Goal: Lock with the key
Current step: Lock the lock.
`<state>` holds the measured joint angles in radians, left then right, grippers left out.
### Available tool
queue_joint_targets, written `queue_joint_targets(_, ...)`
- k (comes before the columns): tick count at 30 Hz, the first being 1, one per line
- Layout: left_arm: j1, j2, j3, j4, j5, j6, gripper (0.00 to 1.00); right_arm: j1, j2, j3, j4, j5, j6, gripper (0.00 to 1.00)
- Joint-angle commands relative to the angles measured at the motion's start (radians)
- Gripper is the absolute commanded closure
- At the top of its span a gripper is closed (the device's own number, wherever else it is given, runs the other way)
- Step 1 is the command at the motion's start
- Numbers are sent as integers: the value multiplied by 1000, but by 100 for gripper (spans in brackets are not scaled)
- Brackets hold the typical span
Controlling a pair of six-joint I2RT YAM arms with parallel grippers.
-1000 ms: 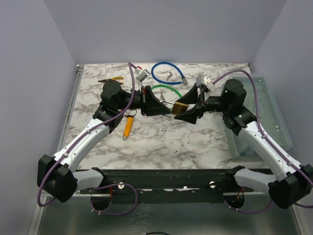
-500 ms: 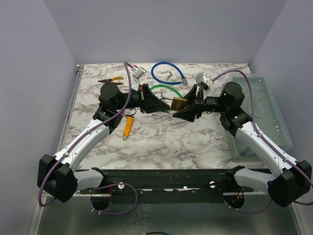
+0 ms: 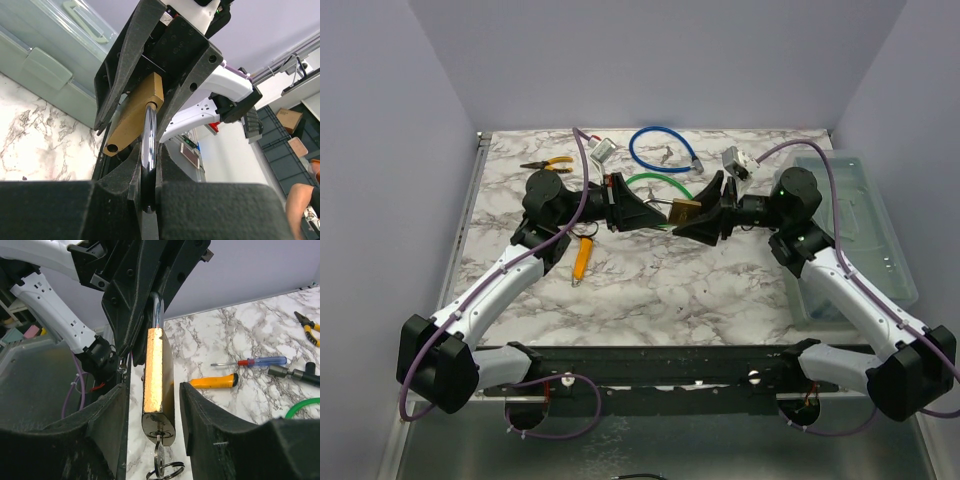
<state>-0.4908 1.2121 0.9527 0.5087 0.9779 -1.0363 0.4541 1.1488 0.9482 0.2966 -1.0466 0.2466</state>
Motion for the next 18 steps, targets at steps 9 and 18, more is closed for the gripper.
queue_joint_targets(9, 3, -5, 3, 106, -37, -21, 100, 1, 19, -11, 107, -7, 100, 73)
queue_joint_targets(18, 54, -49, -9, -95, 72, 198, 75, 0, 6, 35, -35, -10, 66, 100)
